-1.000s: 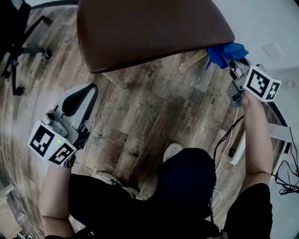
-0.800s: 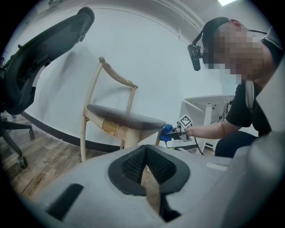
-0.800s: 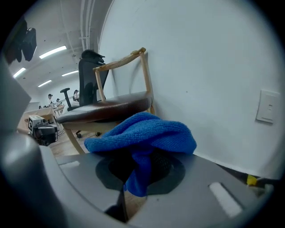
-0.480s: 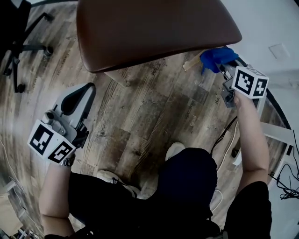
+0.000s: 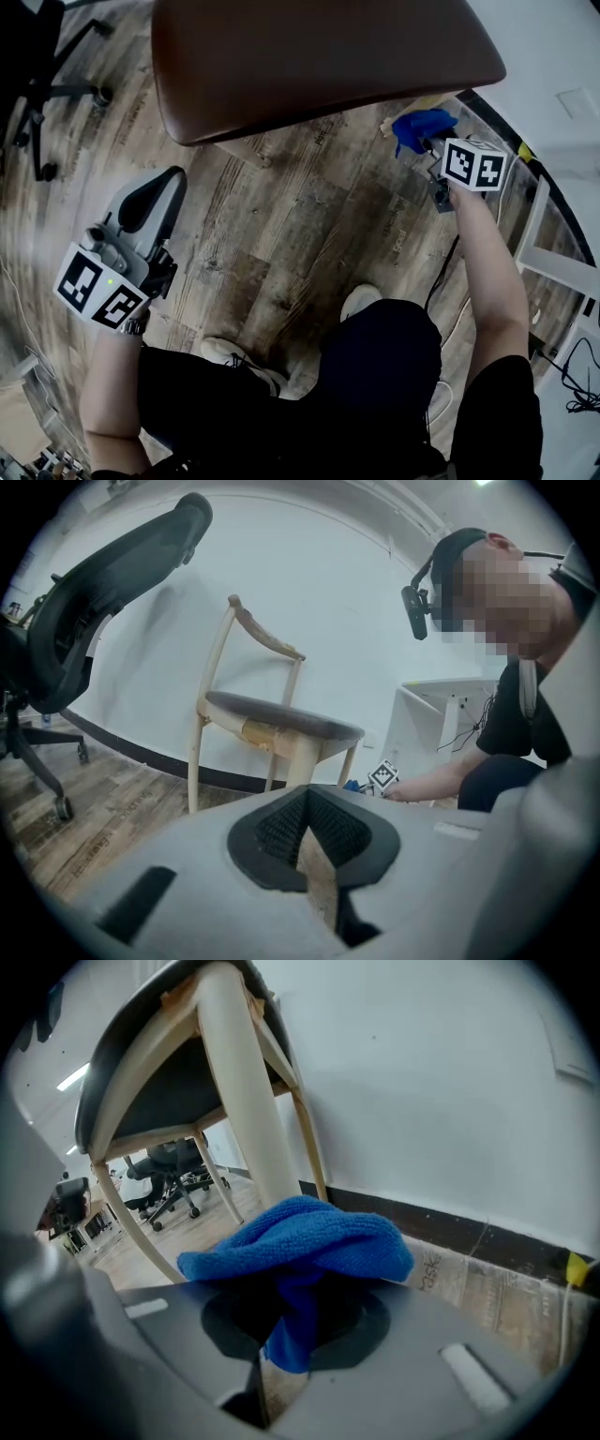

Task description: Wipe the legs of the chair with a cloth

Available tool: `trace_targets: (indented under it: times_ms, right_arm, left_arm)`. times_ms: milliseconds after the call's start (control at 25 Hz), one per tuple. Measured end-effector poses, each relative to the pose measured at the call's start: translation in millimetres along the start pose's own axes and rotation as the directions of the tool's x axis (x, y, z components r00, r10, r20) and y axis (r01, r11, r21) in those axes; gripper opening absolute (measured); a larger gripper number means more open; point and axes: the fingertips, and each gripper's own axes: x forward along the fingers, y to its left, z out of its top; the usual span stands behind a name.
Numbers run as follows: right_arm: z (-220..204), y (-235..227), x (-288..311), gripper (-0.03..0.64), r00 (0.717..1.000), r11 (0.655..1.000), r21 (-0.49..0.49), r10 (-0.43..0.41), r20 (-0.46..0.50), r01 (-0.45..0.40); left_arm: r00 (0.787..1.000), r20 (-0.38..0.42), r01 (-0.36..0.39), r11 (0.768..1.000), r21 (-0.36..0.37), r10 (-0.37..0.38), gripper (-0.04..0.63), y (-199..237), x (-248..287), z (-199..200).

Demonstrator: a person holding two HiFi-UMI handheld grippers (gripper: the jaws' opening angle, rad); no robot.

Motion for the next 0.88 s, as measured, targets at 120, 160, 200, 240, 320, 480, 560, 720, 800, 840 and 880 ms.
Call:
trace_targets:
  times_ms: [120, 160, 200, 240, 320, 480, 560, 720, 800, 840, 880]
  right_arm:
    - [-22, -8, 20, 0.067, 1.000, 1.000, 0.010, -0.014, -0.018, 0.015]
    - [-29, -11, 26, 0.067, 0.999, 1.000, 0.018, -0.021, -0.026, 0.021]
    - [-37, -13, 33, 0.067, 0.999, 0.999, 0.027, -0.027, -0.035, 0.028]
    - [-44, -15, 40, 0.067, 0.998, 0.999, 0.036, -0.034, -0.045, 0.035]
    - [-58, -21, 51, 0.067, 0.997, 0.997, 0.052, -0.049, -0.063, 0.052]
    - [-85, -32, 74, 0.067, 0.992, 0.991, 0.098, -0.076, -0.102, 0.086]
    - [-95, -35, 84, 0.067, 0.988, 0.988, 0.111, -0.093, -0.121, 0.106]
    - [-109, -41, 95, 0.067, 0.984, 0.981, 0.143, -0.114, -0.134, 0.133]
    - [-111, -41, 97, 0.069, 0.986, 0.980, 0.149, -0.111, -0.121, 0.129]
    - [-111, -41, 98, 0.069, 0.988, 0.981, 0.150, -0.106, -0.113, 0.123]
    - [-111, -41, 98, 0.069, 0.989, 0.982, 0.151, -0.100, -0.106, 0.116]
  left_arm:
    - [1.000, -0.013, -0.006, 1.000, -0.001, 0.006, 0.000, 2, 0, -4]
    - [1.000, -0.019, -0.010, 1.000, -0.002, 0.010, 0.000, 3, -1, -6]
    - [1.000, -0.025, -0.015, 1.000, -0.005, 0.015, 0.000, 4, -2, -8]
    - [0.999, -0.029, -0.021, 1.000, -0.007, 0.020, 0.000, 5, -3, -9]
    - [0.999, -0.034, -0.031, 0.999, -0.014, 0.031, 0.000, 7, -5, -11]
    - [0.998, -0.041, -0.049, 0.999, -0.020, 0.048, 0.000, 12, -9, -12]
    - [0.997, -0.047, -0.057, 0.998, -0.020, 0.056, 0.000, 13, -11, -13]
    - [0.995, -0.061, -0.076, 0.997, -0.023, 0.074, 0.000, 17, -16, -17]
    - [0.994, -0.066, -0.084, 0.996, -0.025, 0.082, 0.000, 19, -17, -18]
    - [0.994, -0.067, -0.086, 0.996, -0.025, 0.084, 0.000, 20, -17, -18]
    - [0.994, -0.067, -0.087, 0.996, -0.025, 0.085, 0.000, 20, -17, -18]
